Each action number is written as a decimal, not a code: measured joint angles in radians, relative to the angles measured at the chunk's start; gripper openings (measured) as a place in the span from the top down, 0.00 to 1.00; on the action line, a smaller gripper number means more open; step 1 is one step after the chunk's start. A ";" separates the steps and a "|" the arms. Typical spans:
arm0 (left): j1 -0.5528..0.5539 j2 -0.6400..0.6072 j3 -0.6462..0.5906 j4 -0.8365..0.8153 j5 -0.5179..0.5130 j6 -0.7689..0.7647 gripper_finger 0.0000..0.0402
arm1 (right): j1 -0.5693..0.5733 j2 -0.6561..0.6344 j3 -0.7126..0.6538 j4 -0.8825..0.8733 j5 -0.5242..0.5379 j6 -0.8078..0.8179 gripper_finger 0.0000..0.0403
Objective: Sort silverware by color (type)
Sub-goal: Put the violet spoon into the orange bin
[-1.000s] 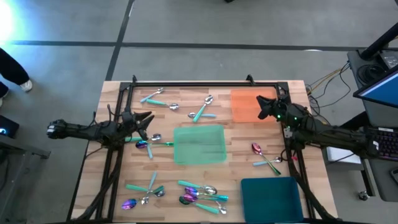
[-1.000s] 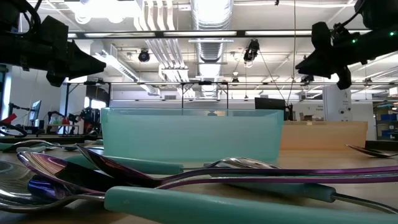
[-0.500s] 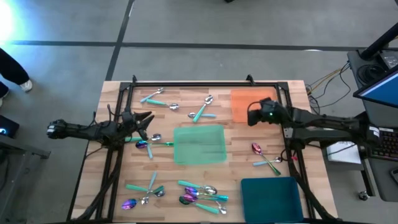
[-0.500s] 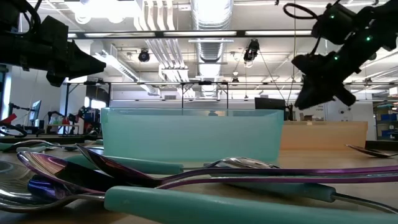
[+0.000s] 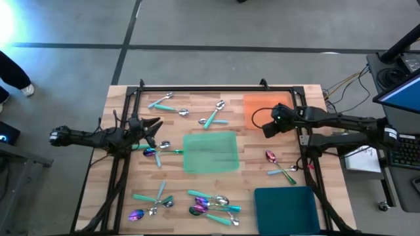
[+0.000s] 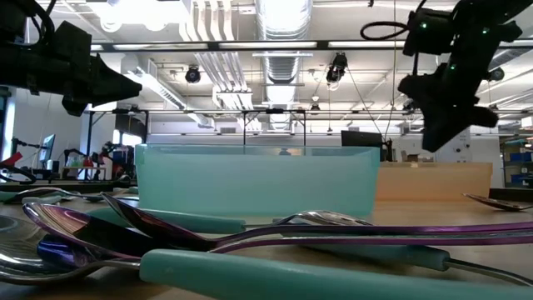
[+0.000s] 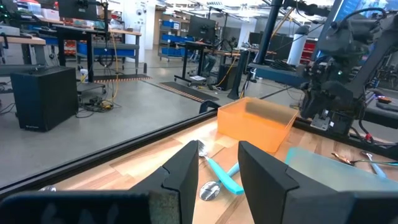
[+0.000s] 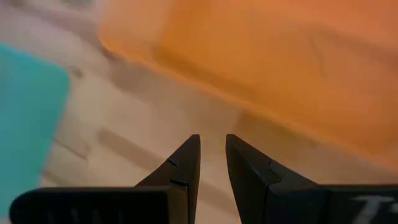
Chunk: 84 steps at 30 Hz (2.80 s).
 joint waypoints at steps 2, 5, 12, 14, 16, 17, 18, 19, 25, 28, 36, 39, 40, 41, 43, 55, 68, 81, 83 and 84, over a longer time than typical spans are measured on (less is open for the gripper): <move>0.000 0.000 0.000 0.000 0.000 0.000 0.76 | 0.004 0.009 0.000 -0.042 -0.044 0.013 0.83; 0.000 0.000 0.000 0.000 0.000 0.000 0.76 | 0.004 0.015 0.000 -0.054 -0.151 0.037 0.81; 0.000 0.000 0.000 0.000 0.000 0.000 0.76 | 0.060 0.051 0.000 -0.056 -0.328 0.082 0.70; 0.000 0.000 0.000 0.000 0.000 0.000 0.76 | 0.093 0.081 -0.001 -0.056 -0.380 0.086 0.67; 0.000 0.000 0.000 0.000 0.000 0.000 0.76 | 0.131 0.115 -0.002 -0.058 -0.382 0.100 0.66; 0.000 0.000 0.000 0.000 0.000 0.000 0.76 | 0.149 0.134 -0.002 -0.059 -0.378 0.103 0.66; 0.000 0.000 0.000 0.000 0.000 0.000 0.76 | 0.164 0.155 -0.002 -0.062 -0.377 0.104 0.66; 0.000 0.000 0.000 0.000 0.000 0.000 0.76 | 0.179 0.176 -0.002 -0.068 -0.376 0.104 0.66; 0.000 0.000 0.000 0.000 0.000 0.000 0.76 | 0.262 0.280 -0.002 -0.103 -0.379 0.104 0.66; 0.000 0.000 0.000 0.000 0.000 0.000 0.76 | 0.295 0.303 -0.002 -0.103 -0.383 0.104 0.65; 0.000 0.000 0.000 0.000 0.000 0.000 0.76 | 0.346 0.313 -0.002 -0.103 -0.382 0.151 0.68; 0.000 0.000 0.000 0.000 0.000 0.000 0.76 | 0.366 0.316 -0.002 -0.103 -0.382 0.173 0.68; 0.000 0.000 0.000 0.000 0.000 0.000 0.76 | 0.373 0.320 -0.002 -0.103 -0.381 0.183 0.68; 0.000 0.000 0.000 0.000 0.000 0.000 0.76 | 0.380 0.325 -0.002 -0.103 -0.380 0.191 0.68; 0.000 0.000 0.000 0.000 0.000 0.000 0.76 | 0.393 0.339 -0.002 -0.102 -0.375 0.200 0.68; 0.000 0.000 0.000 0.000 0.000 0.000 0.76 | 0.441 0.492 -0.002 -0.095 -0.374 0.168 0.71; 0.000 0.000 0.000 0.000 0.000 0.000 0.76 | 0.440 0.556 0.000 -0.069 -0.383 0.054 0.84; 0.000 0.000 0.000 0.000 0.000 0.000 0.76 | 0.441 0.529 0.018 -0.068 -0.375 0.008 0.97; 0.000 0.000 0.000 0.000 0.000 0.000 0.76 | 0.440 0.512 0.040 -0.040 -0.356 -0.016 0.97; 0.000 0.000 0.000 0.000 0.000 0.000 0.76 | 0.436 0.500 0.050 -0.030 -0.354 -0.021 0.97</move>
